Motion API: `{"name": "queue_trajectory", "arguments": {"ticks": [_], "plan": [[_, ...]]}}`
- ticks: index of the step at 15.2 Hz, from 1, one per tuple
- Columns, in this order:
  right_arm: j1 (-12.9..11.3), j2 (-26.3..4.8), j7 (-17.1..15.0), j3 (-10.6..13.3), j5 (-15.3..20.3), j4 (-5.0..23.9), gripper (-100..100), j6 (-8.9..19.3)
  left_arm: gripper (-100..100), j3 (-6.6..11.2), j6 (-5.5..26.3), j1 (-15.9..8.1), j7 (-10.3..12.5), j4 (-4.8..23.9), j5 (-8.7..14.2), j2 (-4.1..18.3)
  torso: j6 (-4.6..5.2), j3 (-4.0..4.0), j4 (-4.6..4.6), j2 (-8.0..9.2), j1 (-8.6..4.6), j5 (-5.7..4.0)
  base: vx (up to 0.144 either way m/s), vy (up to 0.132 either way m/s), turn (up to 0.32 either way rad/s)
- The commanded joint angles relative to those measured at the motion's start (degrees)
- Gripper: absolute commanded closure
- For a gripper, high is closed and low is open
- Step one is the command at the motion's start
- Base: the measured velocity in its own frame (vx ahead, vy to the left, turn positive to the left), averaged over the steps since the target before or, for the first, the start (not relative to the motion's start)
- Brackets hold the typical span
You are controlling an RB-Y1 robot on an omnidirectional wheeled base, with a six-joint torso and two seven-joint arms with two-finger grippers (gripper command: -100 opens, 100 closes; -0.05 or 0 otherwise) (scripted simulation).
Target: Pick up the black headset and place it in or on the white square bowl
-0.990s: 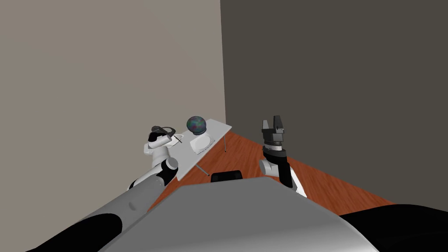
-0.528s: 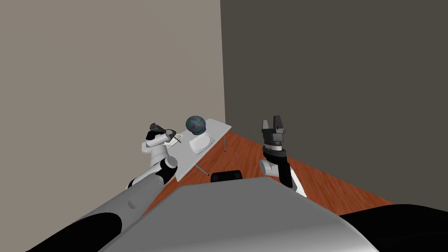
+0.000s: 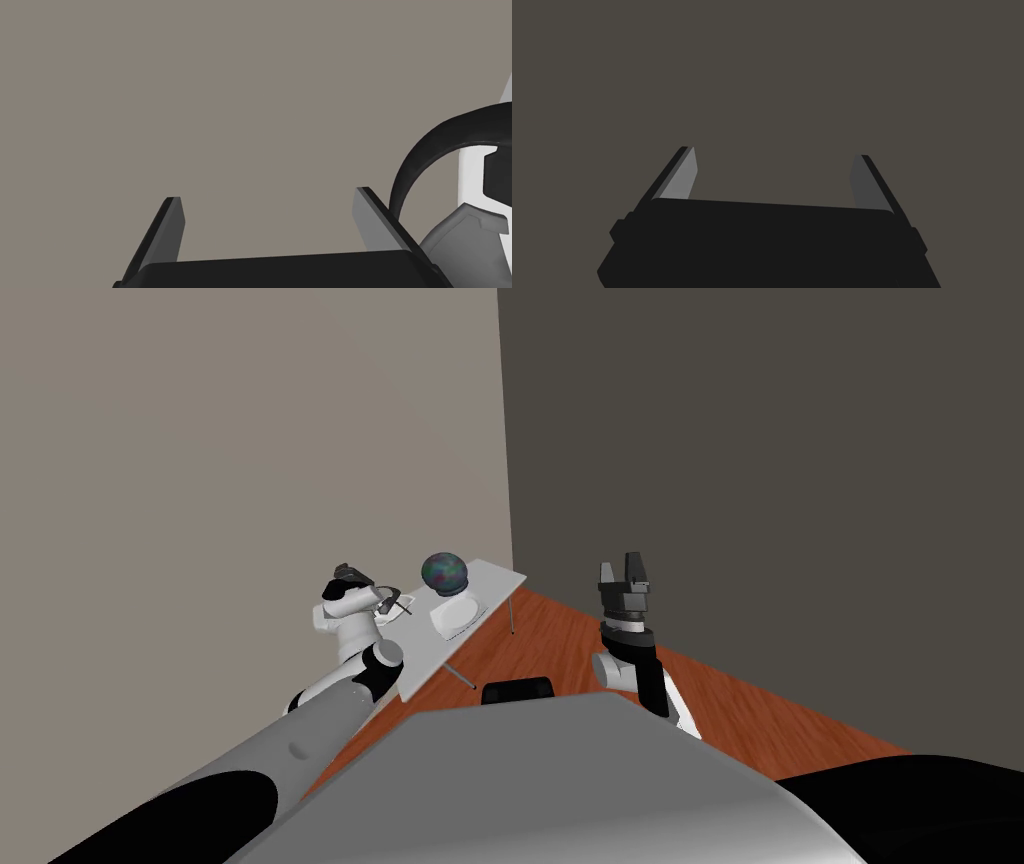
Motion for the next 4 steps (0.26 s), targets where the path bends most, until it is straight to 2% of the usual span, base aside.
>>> {"name": "queue_trajectory", "arguments": {"ticks": [1, 4], "plan": [[0.0, 0.0, 0.0, 0.0, 0.0, 0.0, 0, 0.0, -100, 0.0, 0.0, 0.0, 0.0, 0.0, 0.0, 0.0, 0.0, 0.0, 0.0, 0.0, 0.0, 0.0, 0.0, 0.0, 0.0], [0.0, 0.0, 0.0, 0.0, 0.0, 0.0, 0, 0.0, -100, 0.0, 0.0, 0.0, 0.0, 0.0, 0.0, 0.0, 0.0, -0.02, -0.01, -0.04, 0.04, 0.01, 0.0, 0.0, 0.0]]}}
